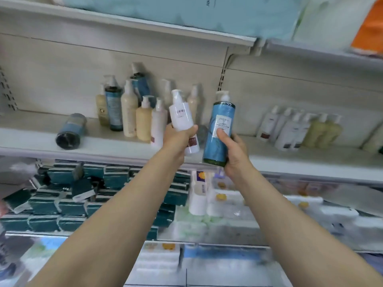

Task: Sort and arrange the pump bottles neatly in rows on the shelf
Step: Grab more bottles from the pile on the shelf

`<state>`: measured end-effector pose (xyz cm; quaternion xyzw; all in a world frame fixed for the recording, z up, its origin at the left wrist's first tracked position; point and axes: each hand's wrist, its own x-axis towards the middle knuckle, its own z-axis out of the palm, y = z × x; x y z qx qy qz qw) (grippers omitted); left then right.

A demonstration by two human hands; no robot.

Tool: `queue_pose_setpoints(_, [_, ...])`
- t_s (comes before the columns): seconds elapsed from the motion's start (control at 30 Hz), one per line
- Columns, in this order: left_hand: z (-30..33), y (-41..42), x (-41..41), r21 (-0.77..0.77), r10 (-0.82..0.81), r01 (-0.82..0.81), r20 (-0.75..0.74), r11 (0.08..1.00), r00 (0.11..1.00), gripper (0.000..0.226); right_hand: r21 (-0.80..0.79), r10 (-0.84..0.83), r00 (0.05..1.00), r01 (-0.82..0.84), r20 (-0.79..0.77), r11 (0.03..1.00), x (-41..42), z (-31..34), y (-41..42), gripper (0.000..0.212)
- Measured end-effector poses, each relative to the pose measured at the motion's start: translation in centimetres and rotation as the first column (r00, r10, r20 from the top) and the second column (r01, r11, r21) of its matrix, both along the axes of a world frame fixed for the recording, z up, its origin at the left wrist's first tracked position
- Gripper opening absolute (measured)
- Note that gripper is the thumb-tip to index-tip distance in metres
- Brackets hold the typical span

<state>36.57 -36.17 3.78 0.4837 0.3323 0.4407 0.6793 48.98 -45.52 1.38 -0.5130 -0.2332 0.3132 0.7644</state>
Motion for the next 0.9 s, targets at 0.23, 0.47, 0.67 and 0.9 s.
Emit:
queue_pose_setpoints(0.23, [-0.9, -7.6, 10.5, -0.073, -0.146, 0.152, 0.08, 0.986, 0.986, 0.031, -0.023, -0.141, 0.989, 0.142, 0.034, 0.99, 9.2, -0.1, -9.7, 0.04])
queue_pose_setpoints(0.47, [-0.4, -13.1, 21.0, -0.048, -0.299, 0.302, 0.054, 0.952, 0.953, 0.021, 0.021, -0.295, 0.955, 0.295, 0.009, 0.955, 18.1, -0.7, -15.8, 0.043])
queue_pose_setpoints(0.67, [-1.2, -16.5, 30.7, 0.002, -0.4, 0.4, 0.055, 0.916, 0.915, 0.045, 0.02, -0.416, 0.908, 0.415, 0.049, 0.909, 26.4, -1.6, -19.5, 0.056])
queue_pose_setpoints(0.9, [-0.7, -19.9, 41.0, -0.008, -0.519, 0.521, 0.059, 0.854, 0.853, 0.047, -0.023, -0.531, 0.844, 0.534, 0.078, 0.845, 36.7, -0.6, -23.2, 0.065])
